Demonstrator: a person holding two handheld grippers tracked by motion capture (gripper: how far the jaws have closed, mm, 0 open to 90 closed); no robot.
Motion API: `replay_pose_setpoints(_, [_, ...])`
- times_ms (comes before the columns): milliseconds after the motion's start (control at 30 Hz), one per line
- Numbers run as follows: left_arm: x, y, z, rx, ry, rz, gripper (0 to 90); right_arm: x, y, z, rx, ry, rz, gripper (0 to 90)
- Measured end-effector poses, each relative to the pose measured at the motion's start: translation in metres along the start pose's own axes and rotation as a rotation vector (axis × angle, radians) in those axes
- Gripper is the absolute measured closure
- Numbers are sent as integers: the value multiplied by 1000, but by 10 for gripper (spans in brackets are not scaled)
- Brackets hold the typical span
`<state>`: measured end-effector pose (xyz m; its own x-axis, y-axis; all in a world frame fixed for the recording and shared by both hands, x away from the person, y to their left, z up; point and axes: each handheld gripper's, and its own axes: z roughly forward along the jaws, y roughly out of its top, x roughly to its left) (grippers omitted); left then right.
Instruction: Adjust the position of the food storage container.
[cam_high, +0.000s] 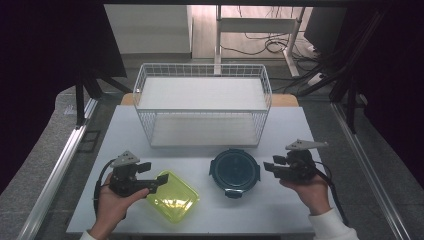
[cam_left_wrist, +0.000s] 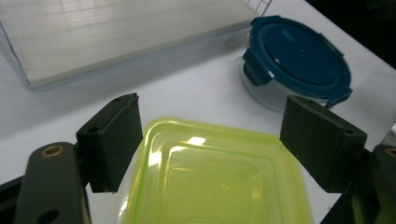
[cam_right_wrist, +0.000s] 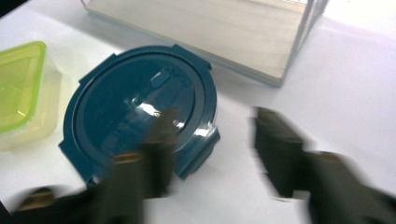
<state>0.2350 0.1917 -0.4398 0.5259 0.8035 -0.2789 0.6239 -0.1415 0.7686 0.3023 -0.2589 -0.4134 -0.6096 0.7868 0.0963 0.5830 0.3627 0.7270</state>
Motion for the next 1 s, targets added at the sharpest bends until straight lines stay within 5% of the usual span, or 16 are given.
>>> replay_pose_setpoints(133, [-6, 4, -3, -4, -29, -14, 178, 14, -11, -13, -14, 7, -18, 230])
replay_pose_setpoints(300, [-12, 7, 1, 9, -68, -15, 174, 25, -18, -17, -16, 56, -29, 144])
replay_pose_setpoints(500, [-23, 13, 7, 17, -96, -1, 173, 28, -17, -17, -39, 97, -7, 126])
replay_pose_setpoints(800, [-27, 19, 19, 38, -116, 3, 164, 20, -17, -23, -66, 41, 16, 100])
replay_pose_setpoints(1000, [-28, 24, 24, 42, -128, -1, 158, 21, -17, -22, -68, 63, 29, 100])
